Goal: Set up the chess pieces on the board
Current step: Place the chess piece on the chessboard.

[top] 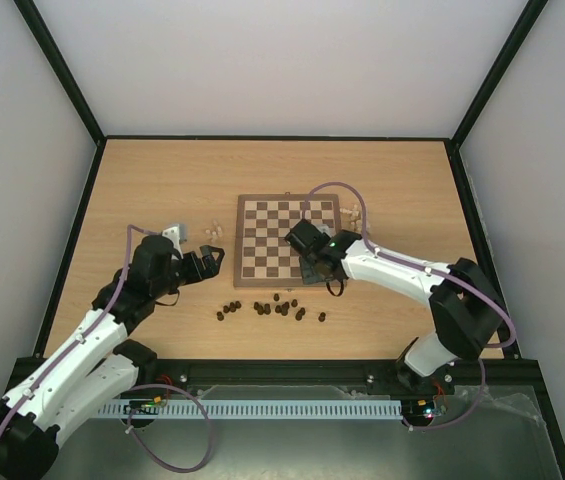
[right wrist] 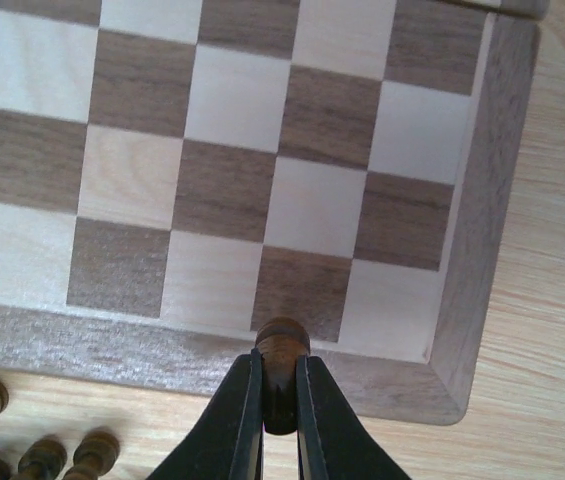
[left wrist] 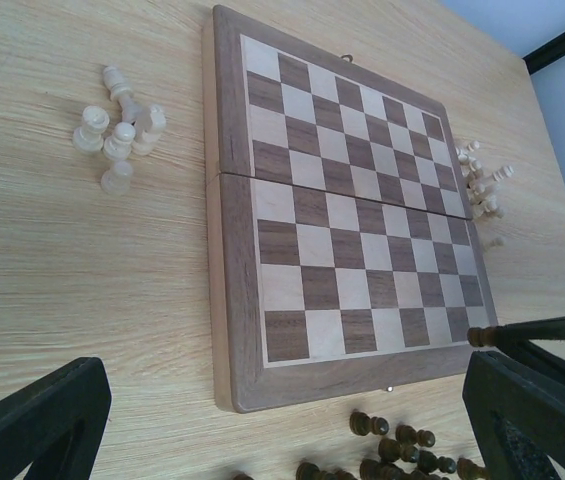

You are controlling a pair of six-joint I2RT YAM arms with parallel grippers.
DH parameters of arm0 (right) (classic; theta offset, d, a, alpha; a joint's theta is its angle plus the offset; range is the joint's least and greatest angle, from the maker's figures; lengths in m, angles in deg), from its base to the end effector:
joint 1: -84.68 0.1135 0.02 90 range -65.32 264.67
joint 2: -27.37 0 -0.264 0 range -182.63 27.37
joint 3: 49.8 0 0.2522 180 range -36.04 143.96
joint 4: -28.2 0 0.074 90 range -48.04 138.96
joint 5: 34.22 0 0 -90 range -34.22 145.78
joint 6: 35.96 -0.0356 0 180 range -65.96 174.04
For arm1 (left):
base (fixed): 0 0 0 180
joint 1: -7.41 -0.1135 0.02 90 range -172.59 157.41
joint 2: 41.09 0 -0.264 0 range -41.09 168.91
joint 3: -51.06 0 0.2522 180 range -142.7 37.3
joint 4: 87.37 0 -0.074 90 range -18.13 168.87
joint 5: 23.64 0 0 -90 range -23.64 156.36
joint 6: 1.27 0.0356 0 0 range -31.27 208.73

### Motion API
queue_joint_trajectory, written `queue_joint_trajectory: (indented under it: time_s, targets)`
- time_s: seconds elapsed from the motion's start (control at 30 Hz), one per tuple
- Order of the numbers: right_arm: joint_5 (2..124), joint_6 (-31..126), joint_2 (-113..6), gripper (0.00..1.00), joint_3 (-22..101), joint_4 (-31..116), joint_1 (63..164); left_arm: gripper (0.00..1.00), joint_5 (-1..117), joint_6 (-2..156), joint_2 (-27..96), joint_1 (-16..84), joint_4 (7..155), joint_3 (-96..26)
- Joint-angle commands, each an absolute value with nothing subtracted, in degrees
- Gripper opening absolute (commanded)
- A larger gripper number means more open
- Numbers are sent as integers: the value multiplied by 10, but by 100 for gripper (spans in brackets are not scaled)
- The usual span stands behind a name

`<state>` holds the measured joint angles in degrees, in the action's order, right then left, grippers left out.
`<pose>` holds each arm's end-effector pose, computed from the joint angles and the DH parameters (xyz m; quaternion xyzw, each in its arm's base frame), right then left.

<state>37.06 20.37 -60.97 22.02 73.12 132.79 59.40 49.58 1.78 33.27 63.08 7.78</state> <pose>0.2126 0.2199 0.2111 -0.0804 0.9537 0.0402 0.2872 0.1549 -0.0799 0.2417 -0.0691 0.8584 -0.3158 0.3982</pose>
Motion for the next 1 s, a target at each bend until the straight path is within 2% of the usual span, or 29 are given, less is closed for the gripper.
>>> queue_joint_trajectory:
  time_s: [0.0, 0.5, 0.63, 0.83, 0.97]
  targets:
    - [368, 226, -618, 2, 236, 761, 1306, 99, 601, 495, 22, 336, 628, 75]
    - [411, 245, -642, 2, 218, 723, 1288, 99, 604, 495, 34, 336, 640, 80]
    - [414, 247, -651, 6, 217, 719, 1287, 100, 605, 494, 40, 336, 643, 80]
    - [409, 249, -644, 20, 221, 723, 1283, 100, 605, 498, 46, 336, 645, 78]
    - [403, 249, -607, 47, 227, 731, 1284, 100, 604, 495, 55, 336, 636, 66]
